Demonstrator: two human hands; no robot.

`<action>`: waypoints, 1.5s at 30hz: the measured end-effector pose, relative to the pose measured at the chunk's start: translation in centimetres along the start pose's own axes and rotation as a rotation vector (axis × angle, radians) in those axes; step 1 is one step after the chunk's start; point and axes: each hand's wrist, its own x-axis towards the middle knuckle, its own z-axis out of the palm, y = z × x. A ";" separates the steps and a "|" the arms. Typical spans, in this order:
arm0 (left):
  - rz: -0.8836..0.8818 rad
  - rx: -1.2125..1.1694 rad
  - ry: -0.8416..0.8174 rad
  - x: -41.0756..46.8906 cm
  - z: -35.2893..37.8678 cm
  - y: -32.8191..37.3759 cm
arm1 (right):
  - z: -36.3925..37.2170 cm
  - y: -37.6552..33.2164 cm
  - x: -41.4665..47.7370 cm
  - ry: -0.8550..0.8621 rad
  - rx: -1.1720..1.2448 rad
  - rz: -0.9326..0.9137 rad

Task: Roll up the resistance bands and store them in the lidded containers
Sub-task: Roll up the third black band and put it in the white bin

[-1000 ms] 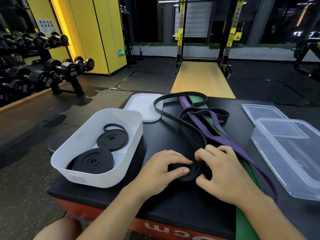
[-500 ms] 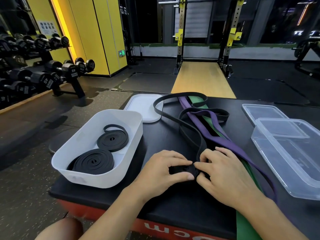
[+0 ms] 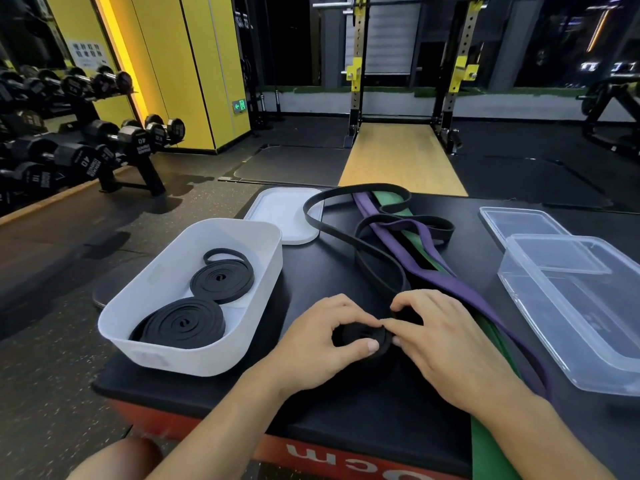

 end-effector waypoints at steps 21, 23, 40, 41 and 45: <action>0.057 0.014 0.007 -0.9 -0.1 1.0 | -0.3 -0.5 0.9 -0.105 0.207 0.021; 0.071 -0.010 -0.002 -0.7 -0.1 0.9 | -0.1 -0.6 1.2 -0.176 0.256 0.009; -0.051 -0.125 0.302 -0.6 0.1 0.2 | 0.2 -1.3 3.1 -0.280 0.240 0.039; -0.055 -0.119 0.302 -0.5 0.1 0.2 | 0.3 -1.5 3.3 -0.250 0.227 0.047; -0.088 0.043 0.264 -0.3 0.4 0.3 | 0.9 -2.0 3.4 -0.117 0.144 0.061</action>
